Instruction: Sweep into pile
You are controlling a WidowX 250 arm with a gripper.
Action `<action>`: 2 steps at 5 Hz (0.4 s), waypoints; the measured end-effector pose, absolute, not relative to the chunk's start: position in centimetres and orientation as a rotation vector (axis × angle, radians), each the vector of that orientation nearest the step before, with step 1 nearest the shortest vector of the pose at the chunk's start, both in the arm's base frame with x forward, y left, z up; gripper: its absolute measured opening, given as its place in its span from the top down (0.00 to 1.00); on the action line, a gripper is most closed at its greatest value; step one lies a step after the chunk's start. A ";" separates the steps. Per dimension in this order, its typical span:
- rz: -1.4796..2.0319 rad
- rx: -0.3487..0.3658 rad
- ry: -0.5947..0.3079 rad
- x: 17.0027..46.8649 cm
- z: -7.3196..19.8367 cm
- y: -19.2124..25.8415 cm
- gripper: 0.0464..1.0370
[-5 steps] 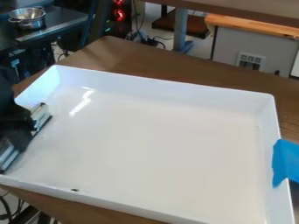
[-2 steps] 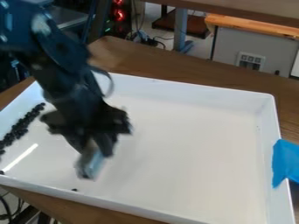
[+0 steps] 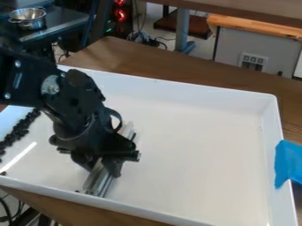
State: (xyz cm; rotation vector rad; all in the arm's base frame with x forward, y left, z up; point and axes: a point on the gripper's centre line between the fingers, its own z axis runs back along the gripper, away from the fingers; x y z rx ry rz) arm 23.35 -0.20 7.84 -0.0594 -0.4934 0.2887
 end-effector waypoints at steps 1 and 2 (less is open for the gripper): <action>0.293 -0.056 -0.510 23.4 7.7 1.1 0.67; 0.306 -0.045 -0.482 22.0 7.9 4.5 0.67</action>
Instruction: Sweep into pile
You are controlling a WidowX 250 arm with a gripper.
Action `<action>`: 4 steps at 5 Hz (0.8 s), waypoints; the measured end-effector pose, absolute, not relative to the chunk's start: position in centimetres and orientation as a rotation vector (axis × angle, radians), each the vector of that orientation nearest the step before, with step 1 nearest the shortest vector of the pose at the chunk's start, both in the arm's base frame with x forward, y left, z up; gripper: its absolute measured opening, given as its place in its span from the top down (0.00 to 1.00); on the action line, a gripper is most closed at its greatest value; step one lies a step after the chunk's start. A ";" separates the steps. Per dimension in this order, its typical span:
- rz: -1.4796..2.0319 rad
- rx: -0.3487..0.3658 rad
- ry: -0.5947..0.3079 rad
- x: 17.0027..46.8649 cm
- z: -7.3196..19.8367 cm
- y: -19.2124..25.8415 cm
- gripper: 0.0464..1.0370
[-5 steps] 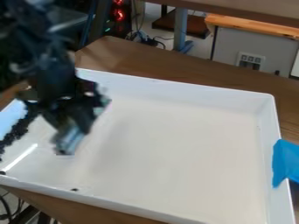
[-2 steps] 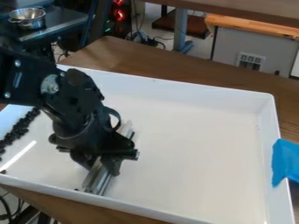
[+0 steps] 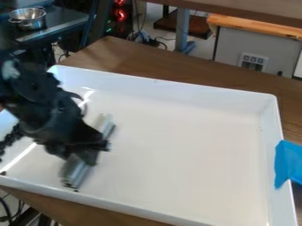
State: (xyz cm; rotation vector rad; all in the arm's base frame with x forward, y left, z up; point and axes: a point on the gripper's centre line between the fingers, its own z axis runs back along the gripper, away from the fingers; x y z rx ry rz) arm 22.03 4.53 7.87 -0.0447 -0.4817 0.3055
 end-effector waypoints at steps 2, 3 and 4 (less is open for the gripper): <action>0.370 -0.066 -0.341 17.9 8.1 11.1 0.67; 0.367 -0.041 -0.346 17.8 8.7 12.3 0.67; 0.369 -0.078 -0.350 18.8 9.4 10.0 0.67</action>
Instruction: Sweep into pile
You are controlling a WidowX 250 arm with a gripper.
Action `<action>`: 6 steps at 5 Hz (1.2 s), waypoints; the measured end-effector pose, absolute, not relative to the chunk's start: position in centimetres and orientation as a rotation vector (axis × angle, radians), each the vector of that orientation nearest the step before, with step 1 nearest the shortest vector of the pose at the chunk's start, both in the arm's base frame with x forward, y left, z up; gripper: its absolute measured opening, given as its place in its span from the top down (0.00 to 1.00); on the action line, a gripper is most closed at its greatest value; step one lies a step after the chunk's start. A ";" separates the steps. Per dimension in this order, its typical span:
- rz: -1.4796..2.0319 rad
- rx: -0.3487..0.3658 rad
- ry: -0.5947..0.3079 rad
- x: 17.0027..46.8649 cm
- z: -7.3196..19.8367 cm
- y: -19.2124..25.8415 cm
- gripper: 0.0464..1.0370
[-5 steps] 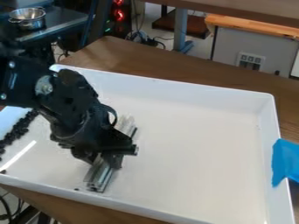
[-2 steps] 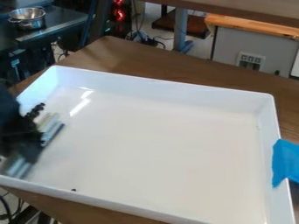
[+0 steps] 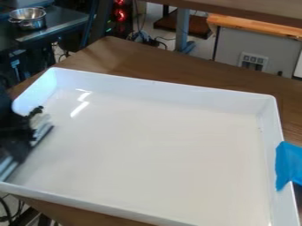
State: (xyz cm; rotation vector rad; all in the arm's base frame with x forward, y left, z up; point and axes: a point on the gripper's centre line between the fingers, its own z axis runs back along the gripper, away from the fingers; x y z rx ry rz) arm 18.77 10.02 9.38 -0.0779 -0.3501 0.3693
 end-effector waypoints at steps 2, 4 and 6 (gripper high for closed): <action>0.385 -0.121 -0.349 21.9 11.0 1.0 0.67; 0.346 -0.032 -0.417 22.2 8.1 -1.3 0.67; 0.350 -0.026 -0.468 22.6 7.6 0.6 0.67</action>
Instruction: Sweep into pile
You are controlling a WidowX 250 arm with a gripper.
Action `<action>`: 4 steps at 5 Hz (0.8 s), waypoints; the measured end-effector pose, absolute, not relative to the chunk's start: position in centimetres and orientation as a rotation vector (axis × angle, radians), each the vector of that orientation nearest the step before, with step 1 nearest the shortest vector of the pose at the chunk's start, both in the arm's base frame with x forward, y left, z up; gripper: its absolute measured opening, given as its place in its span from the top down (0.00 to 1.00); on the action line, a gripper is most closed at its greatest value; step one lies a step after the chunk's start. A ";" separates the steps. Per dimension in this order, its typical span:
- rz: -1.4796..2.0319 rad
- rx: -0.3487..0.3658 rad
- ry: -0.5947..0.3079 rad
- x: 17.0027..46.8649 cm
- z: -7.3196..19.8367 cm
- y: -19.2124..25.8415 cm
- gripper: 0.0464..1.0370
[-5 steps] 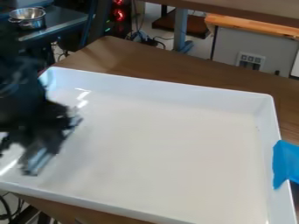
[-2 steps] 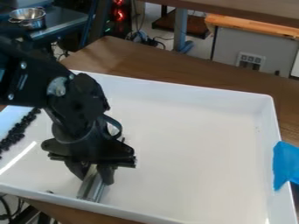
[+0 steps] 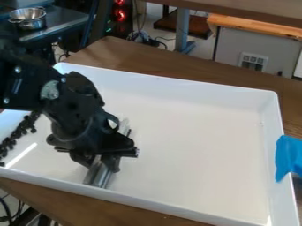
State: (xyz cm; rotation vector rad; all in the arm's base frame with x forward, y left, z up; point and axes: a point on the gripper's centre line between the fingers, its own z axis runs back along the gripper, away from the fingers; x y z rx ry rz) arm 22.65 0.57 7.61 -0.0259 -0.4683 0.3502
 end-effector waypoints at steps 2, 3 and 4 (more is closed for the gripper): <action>0.308 0.072 -0.407 19.8 7.9 8.9 0.67; 0.306 0.098 -0.413 19.1 8.1 11.5 0.67; 0.291 0.093 -0.406 19.3 9.0 10.4 0.67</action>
